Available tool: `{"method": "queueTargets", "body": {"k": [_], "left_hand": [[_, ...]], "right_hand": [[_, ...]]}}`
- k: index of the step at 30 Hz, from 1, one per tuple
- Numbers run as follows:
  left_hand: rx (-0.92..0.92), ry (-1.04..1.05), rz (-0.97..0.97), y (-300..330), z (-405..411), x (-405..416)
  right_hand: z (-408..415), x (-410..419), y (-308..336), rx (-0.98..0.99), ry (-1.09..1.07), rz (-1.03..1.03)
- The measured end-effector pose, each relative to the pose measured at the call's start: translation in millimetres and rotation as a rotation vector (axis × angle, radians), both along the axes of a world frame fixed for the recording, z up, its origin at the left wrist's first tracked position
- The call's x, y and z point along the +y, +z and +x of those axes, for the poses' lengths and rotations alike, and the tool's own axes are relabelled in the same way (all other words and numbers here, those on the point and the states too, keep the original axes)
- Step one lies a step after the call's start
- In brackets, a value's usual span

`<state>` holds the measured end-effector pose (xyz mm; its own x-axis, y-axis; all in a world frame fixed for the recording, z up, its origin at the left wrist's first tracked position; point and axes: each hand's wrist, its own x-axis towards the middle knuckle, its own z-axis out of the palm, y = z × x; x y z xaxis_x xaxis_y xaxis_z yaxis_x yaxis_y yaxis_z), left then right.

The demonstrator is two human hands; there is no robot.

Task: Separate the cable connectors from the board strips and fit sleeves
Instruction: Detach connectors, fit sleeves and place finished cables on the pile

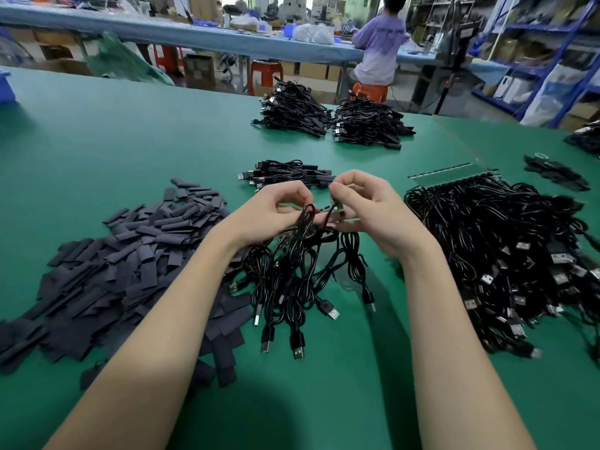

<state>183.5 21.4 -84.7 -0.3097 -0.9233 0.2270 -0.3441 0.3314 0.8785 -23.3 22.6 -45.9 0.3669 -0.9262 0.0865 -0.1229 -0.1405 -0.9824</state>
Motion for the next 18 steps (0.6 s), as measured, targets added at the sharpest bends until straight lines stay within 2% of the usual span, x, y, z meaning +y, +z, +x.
{"method": "queueTargets", "body": {"k": [3, 6, 8, 10, 12, 14, 16, 18], "left_hand": [[-0.086, 0.018, 0.02, -3.2, 2.3, -2.1], [-0.257, 0.013, 0.018, -6.7, -1.1, -1.0], [-0.38, 0.018, -0.002, -8.4, -4.1, 0.5], [-0.394, 0.055, -0.034, -4.3, -8.5, 2.1], [-0.243, 0.107, -0.043, 6.7, -19.0, 3.1], [0.135, 0.077, 0.105, 18.7, -35.9, 4.8], [0.443, 0.041, 0.3, 22.0, -52.8, 7.6], [0.529, 0.091, 0.408, 13.9, -63.6, 8.7]], "right_hand": [[-18.2, -1.9, 4.7, -0.189, -0.092, 0.099], [-36.2, -3.1, 10.3, -0.279, -0.196, 0.067], [-42.6, -2.4, 15.0, -0.365, -0.165, 0.087], [-43.2, -1.6, 18.9, -0.427, -0.11, 0.141], [-36.3, -1.1, 19.7, -0.444, -0.093, 0.227], [-22.9, -4.1, 13.6, -0.391, -0.111, 0.255], [-8.4, -8.9, 2.5, -0.247, -0.226, 0.169], [0.4, -12.4, -7.6, -0.067, -0.385, 0.029]]}}
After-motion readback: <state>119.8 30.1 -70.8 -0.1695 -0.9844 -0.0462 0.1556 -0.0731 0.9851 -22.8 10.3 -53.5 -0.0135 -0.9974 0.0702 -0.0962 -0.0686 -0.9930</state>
